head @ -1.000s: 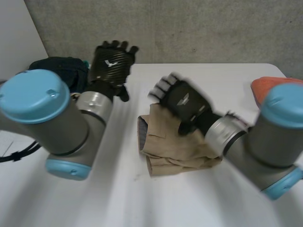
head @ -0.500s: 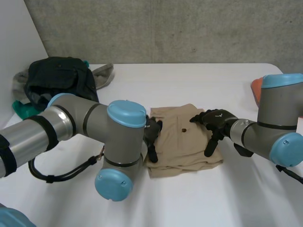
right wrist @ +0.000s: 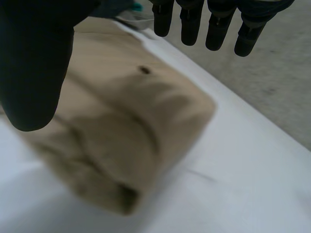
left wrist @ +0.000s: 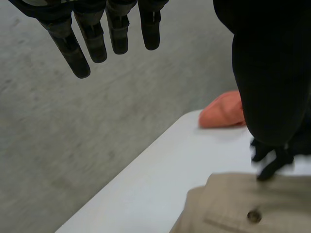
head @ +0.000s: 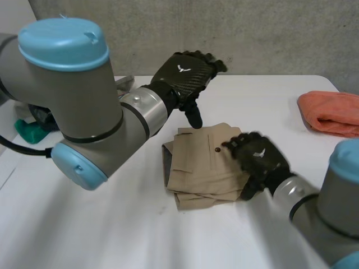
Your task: Fold the laundry.
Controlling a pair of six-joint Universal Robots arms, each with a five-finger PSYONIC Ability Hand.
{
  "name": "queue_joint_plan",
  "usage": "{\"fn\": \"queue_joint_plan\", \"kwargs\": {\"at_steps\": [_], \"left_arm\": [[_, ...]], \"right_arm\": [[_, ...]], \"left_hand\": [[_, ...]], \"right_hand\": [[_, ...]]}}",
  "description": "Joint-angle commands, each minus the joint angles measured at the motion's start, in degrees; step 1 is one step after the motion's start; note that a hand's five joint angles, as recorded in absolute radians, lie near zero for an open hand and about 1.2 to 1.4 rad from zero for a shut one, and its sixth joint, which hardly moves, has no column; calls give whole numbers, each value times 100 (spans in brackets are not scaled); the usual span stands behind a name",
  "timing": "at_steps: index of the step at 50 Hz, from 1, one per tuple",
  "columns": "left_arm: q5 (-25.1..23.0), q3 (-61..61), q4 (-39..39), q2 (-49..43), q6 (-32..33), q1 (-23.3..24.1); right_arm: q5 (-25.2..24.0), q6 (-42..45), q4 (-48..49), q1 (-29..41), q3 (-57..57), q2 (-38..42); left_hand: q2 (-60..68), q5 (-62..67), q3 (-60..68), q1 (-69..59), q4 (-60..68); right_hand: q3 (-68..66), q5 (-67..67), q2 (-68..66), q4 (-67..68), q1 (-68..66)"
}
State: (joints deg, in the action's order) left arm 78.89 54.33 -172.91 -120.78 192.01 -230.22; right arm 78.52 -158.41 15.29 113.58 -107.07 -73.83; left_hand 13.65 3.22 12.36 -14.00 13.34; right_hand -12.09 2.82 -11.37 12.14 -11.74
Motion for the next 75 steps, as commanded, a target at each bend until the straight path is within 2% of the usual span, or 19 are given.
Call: {"fn": "queue_joint_plan", "kwargs": {"at_steps": [1,9,15,24,25,27,30,37,43,49,55,63,71,75], "left_arm": [[-1165,-212,557,-24,-313,-58],[-1280,-142,574,-33,-401,-49],[-1280,-124,574,-33,-401,-31],[-1306,-124,574,-16,-401,4],[-1306,-124,574,-16,-410,4],[-1306,-124,574,-16,-401,13],[-1341,-115,574,2,-401,39],[-1342,-124,557,213,-410,74],[-1324,-142,469,441,-418,48],[-1289,-142,311,608,-418,21],[-1280,-107,311,644,-418,21],[-1289,139,311,635,-410,21],[-1289,377,302,608,-392,22],[-1280,386,311,591,-392,30]], "right_arm": [[-3,3,1028,357,-358,702],[32,354,1924,410,-174,1300],[242,609,2601,375,2,1476],[261,583,2655,366,503,1819],[252,583,2655,366,538,1871],[234,609,2637,358,679,1986],[217,600,2637,349,880,2047],[199,539,2672,270,1346,1872],[199,153,2672,-494,2304,1591],[181,-567,2725,-1373,3639,1801],[-231,-1043,2743,-2322,4791,2574],[-1109,-1122,2594,-3306,6337,4391],[-1663,-1122,2453,-4018,6577,5167],[-1962,-1122,2287,-4291,6349,5221]], "left_hand": [[329,372,458,-294,361],[363,406,491,-328,394],[346,389,475,-311,378],[346,389,475,-311,378],[346,389,475,-311,378],[346,389,475,-311,378],[363,406,491,-328,394],[346,389,475,-311,378],[346,389,475,-311,378],[346,389,475,-311,378],[346,389,475,-311,378],[363,406,491,-328,394],[380,423,508,-344,411],[380,423,508,-344,411]], "right_hand": [[209,-282,137,-214,174],[209,-282,137,-214,174],[-705,633,-778,701,-741],[-1311,1239,-1383,1307,-1346],[-1629,1557,-1702,1625,-1664],[-3324,3252,-3397,3320,-3359],[-6780,6708,-6852,6775,-6815],[-6791,6718,-6863,6786,-6826],[-6791,6718,-6863,6786,-6826],[-6791,6718,-6863,6786,-6826],[-6791,6718,-6863,6786,-6826],[-6791,6718,-6863,6786,-6826],[-6791,6718,-6863,6786,-6826],[-6791,6718,-6863,6786,-6826]]}}
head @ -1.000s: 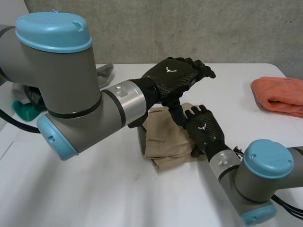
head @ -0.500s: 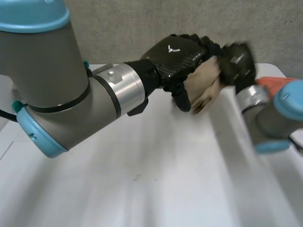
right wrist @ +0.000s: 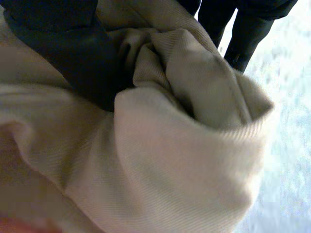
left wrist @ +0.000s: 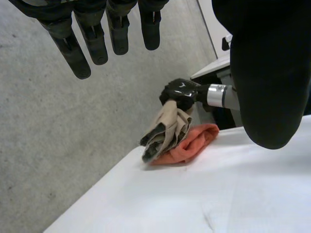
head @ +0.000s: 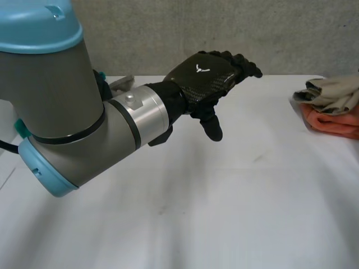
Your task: Fold the laundry.
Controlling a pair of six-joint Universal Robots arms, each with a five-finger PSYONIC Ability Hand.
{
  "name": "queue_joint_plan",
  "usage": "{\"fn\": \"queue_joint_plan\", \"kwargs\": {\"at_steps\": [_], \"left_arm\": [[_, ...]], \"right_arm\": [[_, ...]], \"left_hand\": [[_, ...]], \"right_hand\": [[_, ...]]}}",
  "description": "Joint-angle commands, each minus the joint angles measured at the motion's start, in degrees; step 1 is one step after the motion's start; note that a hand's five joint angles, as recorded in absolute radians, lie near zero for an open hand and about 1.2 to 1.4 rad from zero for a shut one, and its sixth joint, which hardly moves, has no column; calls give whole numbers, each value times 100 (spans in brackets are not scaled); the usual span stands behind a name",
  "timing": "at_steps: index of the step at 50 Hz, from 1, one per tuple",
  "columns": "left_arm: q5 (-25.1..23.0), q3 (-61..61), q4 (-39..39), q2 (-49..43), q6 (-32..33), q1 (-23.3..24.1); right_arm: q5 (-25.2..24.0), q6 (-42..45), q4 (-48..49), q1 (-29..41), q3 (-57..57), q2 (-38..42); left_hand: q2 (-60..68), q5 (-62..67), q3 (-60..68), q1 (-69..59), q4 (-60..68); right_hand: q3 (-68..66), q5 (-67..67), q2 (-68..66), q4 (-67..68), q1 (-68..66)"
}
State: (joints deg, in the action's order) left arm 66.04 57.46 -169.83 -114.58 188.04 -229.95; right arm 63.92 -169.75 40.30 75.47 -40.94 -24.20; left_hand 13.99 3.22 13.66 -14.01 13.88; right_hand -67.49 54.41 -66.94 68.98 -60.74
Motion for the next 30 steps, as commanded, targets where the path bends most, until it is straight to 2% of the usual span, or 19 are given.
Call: {"fn": "queue_joint_plan", "kwargs": {"at_steps": [1,6,7,8,13,20,23,25,29,30], "left_arm": [[5,72,3,-29,4,3],[-3,64,-6,15,-31,29],[5,55,-6,15,-31,29],[5,46,-6,15,-31,38],[-3,28,-15,59,-31,108],[5,64,-6,129,-31,179],[5,81,-6,190,-31,196],[5,81,-15,217,-31,196],[5,72,-32,287,-31,187],[5,64,-67,331,-31,179]], "right_arm": [[-556,12,-259,-515,-352,240],[-723,4,-365,-621,-862,-93],[-706,4,-391,-621,-932,-164],[-671,4,-444,-621,-1089,-365],[-574,56,-830,-647,-1530,-963],[-258,460,-2446,-893,-1864,-2062],[233,1144,-3255,-1016,-1777,-2545],[829,1844,-3624,-1034,-1689,-2843],[1708,2778,-3443,-921,-1618,-3345],[1781,2842,-3302,-833,-1627,-3407]], "left_hand": [[346,422,379,-344,357],[329,406,362,-327,341],[329,406,362,-327,340],[329,406,362,-327,340],[295,372,328,-294,307],[295,372,328,-294,307],[295,372,328,-294,307],[295,372,328,-294,307],[312,389,345,-310,324],[329,406,362,-327,340]], "right_hand": [[-1251,1559,-1306,1102,-1926],[-974,1282,-1029,825,-1649],[778,-470,723,-927,103],[5749,-5441,5694,-5898,5074],[5749,-5441,5694,-5898,5074],[5749,-5441,5694,-5898,5074],[5749,-5441,5694,-5898,5074],[5749,-5441,5694,-5898,5074],[5749,-5441,5694,-5898,5074],[5749,-5441,5694,-5898,5074]]}}
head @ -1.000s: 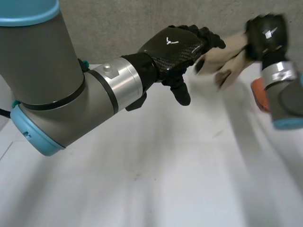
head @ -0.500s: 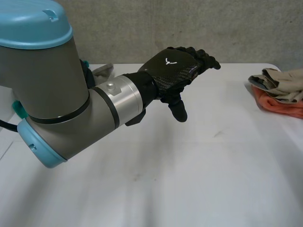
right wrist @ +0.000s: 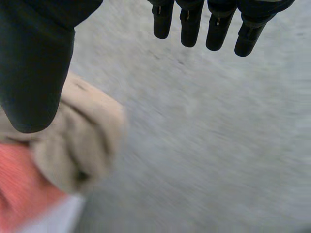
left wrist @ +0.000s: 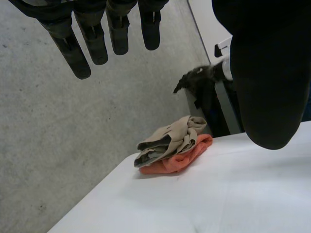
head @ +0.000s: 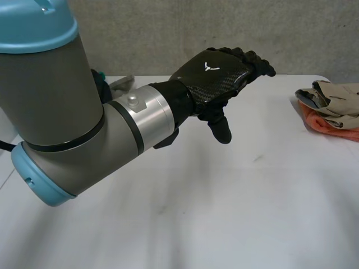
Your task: Fold the laundry.
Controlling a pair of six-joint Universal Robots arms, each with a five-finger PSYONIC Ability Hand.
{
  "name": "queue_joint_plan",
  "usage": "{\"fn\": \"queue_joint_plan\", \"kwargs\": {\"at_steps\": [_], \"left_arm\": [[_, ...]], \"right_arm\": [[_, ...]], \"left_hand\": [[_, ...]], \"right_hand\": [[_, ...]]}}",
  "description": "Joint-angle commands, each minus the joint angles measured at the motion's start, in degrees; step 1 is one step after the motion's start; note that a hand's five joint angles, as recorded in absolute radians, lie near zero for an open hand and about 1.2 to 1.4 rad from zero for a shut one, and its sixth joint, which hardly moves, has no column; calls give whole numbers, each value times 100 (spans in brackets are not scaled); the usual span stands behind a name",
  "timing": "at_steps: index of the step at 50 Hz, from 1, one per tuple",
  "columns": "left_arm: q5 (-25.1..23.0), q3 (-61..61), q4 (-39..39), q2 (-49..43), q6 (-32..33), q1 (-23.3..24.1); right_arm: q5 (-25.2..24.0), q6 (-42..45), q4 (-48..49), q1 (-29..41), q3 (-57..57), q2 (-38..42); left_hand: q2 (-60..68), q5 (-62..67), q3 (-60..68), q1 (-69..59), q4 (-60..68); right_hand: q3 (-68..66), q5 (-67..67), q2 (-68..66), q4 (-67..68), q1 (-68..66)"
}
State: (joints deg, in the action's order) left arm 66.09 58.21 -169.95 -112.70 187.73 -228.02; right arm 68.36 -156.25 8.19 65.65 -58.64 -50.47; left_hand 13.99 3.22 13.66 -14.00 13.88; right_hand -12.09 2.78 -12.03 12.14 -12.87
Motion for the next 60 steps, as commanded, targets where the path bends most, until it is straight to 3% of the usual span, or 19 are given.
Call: {"fn": "queue_joint_plan", "kwargs": {"at_steps": [1,2,7,11,12,14,15,18,21,27,29,33,37,45,51,52,53,55,60], "left_arm": [[9,-12,-91,169,9,-15],[18,-12,-135,204,9,-23],[324,-20,-407,415,0,-120],[1106,-82,-478,512,26,-523],[1447,-82,-486,520,61,-838],[1660,-64,-487,521,97,-1129],[1870,-38,-495,477,166,-1540],[2039,-20,-513,311,551,-2218],[2022,-38,-592,-85,1132,-2659],[1899,-310,-1522,-1490,2600,-3538],[1532,-546,-1856,-2112,2934,-3758],[610,-1151,-2121,-3018,3059,-4135],[168,-1915,-2121,-3844,3059,-4286],[79,-2972,-2192,-4813,3050,-4391],[-175,-3290,-2183,-5131,2962,-4444],[-228,-3290,-2183,-5131,2927,-4444],[-237,-3290,-2183,-5131,2831,-4436],[-220,-3272,-2183,-5113,2699,-4427],[385,-2633,-2121,-4430,2339,-4190]], "right_arm": [[1355,1493,84,298,125,-833],[1303,1406,521,795,20,-946],[891,1010,1701,1863,-761,-1307],[232,746,2282,2390,-1754,-1895],[91,720,2353,2496,-1965,-1984],[-331,640,2503,2873,-2571,-2116],[-419,649,2520,2970,-2704,-2134],[-613,719,2450,3392,-3231,-2169],[-596,737,2284,3691,-3644,-2169],[-543,842,1827,3745,-4067,-2134],[-543,912,1634,3710,-4182,-2108],[-525,1009,1475,3683,-4349,-2107],[-525,1009,1457,3666,-4568,-2099],[-534,1027,1457,3543,-5016,-2125],[-526,1036,1448,3341,-5148,-2160],[-525,1036,1448,3332,-5157,-2169],[-525,1036,1457,3314,-5166,-2169],[-517,1027,1448,3288,-5175,-2195],[-473,1027,1448,3226,-5175,-2327]], "left_hand": [[329,406,362,-328,340],[329,406,362,-328,340],[363,439,396,-361,374],[279,355,312,-277,290],[262,339,295,-260,273],[228,305,261,-227,240],[178,255,211,-177,190],[144,221,177,-143,156],[110,187,143,-109,122],[77,153,110,-75,88],[-24,53,9,25,-12],[-193,-116,-160,194,-182],[-142,-65,-109,143,-131],[127,203,160,-125,138],[2292,2368,2325,-2290,2303],[3013,3090,3046,-3012,3025],[4835,4912,4868,-4834,4847],[6560,6637,6593,-6559,6572],[6601,6678,6634,-6600,6612]], "right_hand": [[209,-278,203,-214,287],[209,-278,203,-214,287],[209,-278,203,-214,287],[209,-278,203,-214,287],[209,-278,203,-214,287],[209,-278,203,-214,287],[209,-278,203,-214,287],[209,-278,203,-214,287],[209,-278,203,-214,287],[209,-278,203,-214,287],[209,-278,203,-214,287],[209,-278,203,-214,287],[209,-278,203,-214,287],[209,-278,203,-214,287],[209,-278,203,-214,287],[209,-278,203,-214,287],[209,-278,203,-214,287],[209,-278,203,-214,287],[209,-278,203,-214,287]]}}
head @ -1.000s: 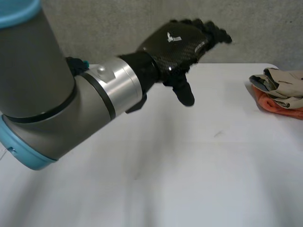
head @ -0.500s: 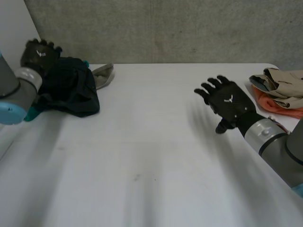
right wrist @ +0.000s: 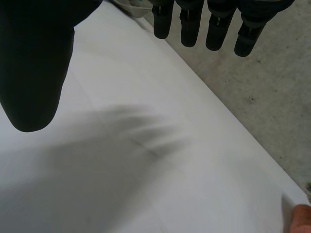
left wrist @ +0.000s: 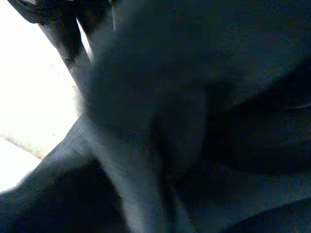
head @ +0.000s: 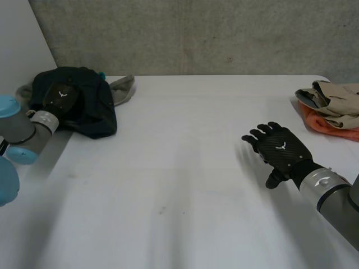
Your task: Fold the laundry.
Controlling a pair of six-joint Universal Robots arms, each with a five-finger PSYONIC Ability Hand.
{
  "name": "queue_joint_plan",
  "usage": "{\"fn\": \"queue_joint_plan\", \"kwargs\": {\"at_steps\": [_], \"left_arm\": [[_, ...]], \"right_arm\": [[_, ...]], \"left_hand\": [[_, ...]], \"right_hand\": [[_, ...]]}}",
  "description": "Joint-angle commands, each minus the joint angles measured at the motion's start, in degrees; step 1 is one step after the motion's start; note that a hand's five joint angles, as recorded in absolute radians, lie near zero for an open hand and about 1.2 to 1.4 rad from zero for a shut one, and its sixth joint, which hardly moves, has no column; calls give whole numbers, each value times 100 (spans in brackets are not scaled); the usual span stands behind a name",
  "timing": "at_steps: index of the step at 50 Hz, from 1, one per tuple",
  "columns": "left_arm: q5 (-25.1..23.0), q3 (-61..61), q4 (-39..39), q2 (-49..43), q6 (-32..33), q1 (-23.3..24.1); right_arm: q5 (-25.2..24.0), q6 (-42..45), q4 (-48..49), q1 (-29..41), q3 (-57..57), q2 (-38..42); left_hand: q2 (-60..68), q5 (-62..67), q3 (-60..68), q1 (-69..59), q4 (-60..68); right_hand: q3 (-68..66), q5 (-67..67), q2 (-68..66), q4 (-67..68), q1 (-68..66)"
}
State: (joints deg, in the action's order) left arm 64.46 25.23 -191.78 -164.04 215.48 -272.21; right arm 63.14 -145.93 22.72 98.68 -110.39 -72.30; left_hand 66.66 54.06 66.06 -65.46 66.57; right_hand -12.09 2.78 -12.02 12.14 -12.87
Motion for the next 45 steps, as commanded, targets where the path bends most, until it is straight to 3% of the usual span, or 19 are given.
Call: {"fn": "queue_joint_plan", "kwargs": {"at_steps": [1,9,13,20,24,25,27,28,33,38,45], "left_arm": [[664,920,27,1063,-559,290],[717,2986,-369,3552,-1974,1125],[717,3864,-412,4667,-2650,1993],[779,4324,-395,4899,-2696,2541],[788,4333,-351,4662,-2643,3102],[823,4263,-377,4514,-2573,3277],[945,4201,-386,4302,-2477,3183],[1059,4157,-386,4214,-2415,3069],[1850,4086,-106,3924,-1390,2437],[1816,4420,202,3897,-614,2146],[1711,4123,45,3134,-411,1829]], "right_arm": [[76,-14,-4,-103,0,-231],[278,-128,-4,-174,62,-803],[278,-146,5,-183,79,-1032],[269,-181,-4,-191,71,-1085],[261,-225,-13,-270,27,-1085],[252,-225,-13,-297,9,-1093],[243,-225,-13,-341,-17,-1085],[225,-225,-30,-350,-17,-1085],[217,-225,-74,-350,-17,-1076],[199,-216,-66,-341,-17,-1076],[199,-225,-74,-332,-17,-1032]], "left_hand": [[1334,1594,1394,-1454,1343],[1334,1594,1394,-1454,1343],[1334,1594,1394,-1454,1343],[1334,1594,1394,-1454,1343],[1334,1594,1394,-1454,1343],[554,813,614,-674,563],[-2902,-2643,-2842,2782,-2893],[-4035,-3775,-3975,3915,-4026],[-4566,-4307,-4506,4446,-4557],[-4904,-4644,-4844,4784,-4894],[-4921,-4662,-4861,4801,-4912]], "right_hand": [[209,-278,202,-214,287],[209,-278,202,-214,287],[209,-278,202,-214,287],[209,-278,202,-214,287],[209,-278,202,-214,287],[209,-278,202,-214,287],[209,-278,202,-214,287],[209,-278,202,-214,287],[209,-278,202,-214,287],[209,-278,202,-214,287],[209,-278,202,-214,287]]}}
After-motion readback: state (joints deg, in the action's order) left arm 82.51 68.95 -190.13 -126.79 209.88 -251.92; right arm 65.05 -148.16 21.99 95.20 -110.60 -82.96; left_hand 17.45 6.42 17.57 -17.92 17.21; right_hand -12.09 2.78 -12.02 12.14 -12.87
